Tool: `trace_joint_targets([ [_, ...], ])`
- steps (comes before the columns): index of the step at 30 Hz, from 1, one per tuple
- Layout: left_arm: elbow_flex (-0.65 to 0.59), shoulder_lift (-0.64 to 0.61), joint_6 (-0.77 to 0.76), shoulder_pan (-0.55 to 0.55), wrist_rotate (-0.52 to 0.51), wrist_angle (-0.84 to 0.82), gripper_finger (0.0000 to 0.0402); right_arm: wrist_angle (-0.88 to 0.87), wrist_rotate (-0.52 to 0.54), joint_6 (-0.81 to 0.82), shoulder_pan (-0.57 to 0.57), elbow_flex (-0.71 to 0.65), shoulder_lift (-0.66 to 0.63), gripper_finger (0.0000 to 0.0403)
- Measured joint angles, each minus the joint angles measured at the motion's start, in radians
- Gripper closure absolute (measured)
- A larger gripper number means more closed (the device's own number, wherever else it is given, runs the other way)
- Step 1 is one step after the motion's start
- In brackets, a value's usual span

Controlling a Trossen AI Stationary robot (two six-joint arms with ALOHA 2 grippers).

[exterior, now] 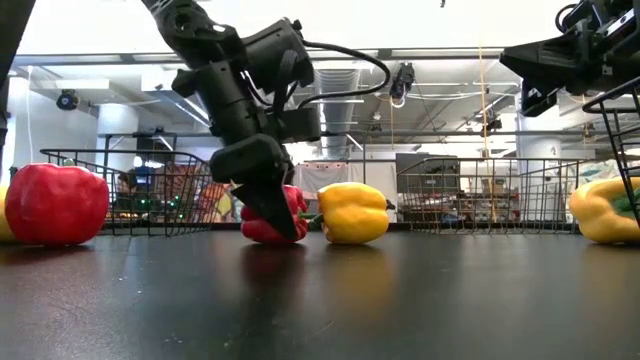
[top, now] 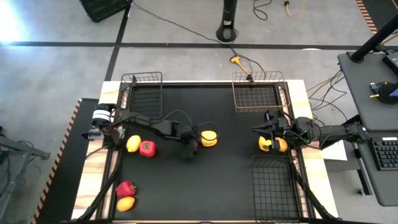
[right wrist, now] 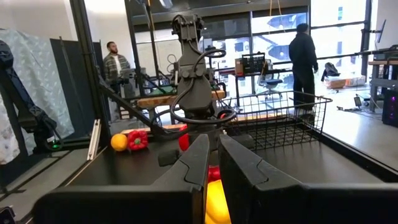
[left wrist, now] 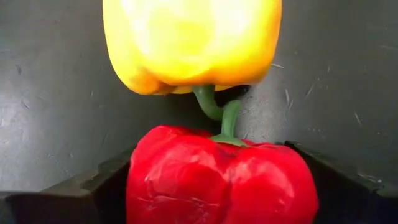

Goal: Sort produce into baskets
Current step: Put the top right red bell pepper into the top black mesh basket

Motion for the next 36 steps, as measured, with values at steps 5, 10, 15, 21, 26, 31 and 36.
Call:
trace_joint_targets([
  [5,-0.001,-0.014,-0.009,0.000,-0.001,-0.001,0.0085,0.000,0.000,0.000,0.000,0.000,0.000,0.0374],
  [10,-0.001,-0.062,-0.011,0.000,-0.045,-0.033,0.0101,0.000,0.000,0.000,0.000,0.000,0.000,0.0374],
  [15,-0.001,-0.166,-0.009,-0.001,-0.132,-0.115,0.0109,0.000,0.000,0.000,0.000,0.000,0.000,0.0374],
  [21,-0.001,-0.364,-0.059,0.026,-0.344,-0.295,0.0110,0.000,0.000,0.000,0.000,0.000,0.000,0.0374],
  [26,-0.003,-0.525,-0.223,0.171,-0.452,-0.504,0.0110,-0.001,0.000,0.000,0.000,0.000,0.000,0.0374],
  [31,-0.003,-0.613,-0.371,0.394,-0.464,-0.564,0.0111,-0.001,0.000,0.000,0.000,0.000,0.000,0.0374],
  [36,-0.017,-0.576,-0.436,0.622,-0.326,-0.673,0.0111,0.000,0.000,0.000,0.000,0.000,0.000,0.0374],
])
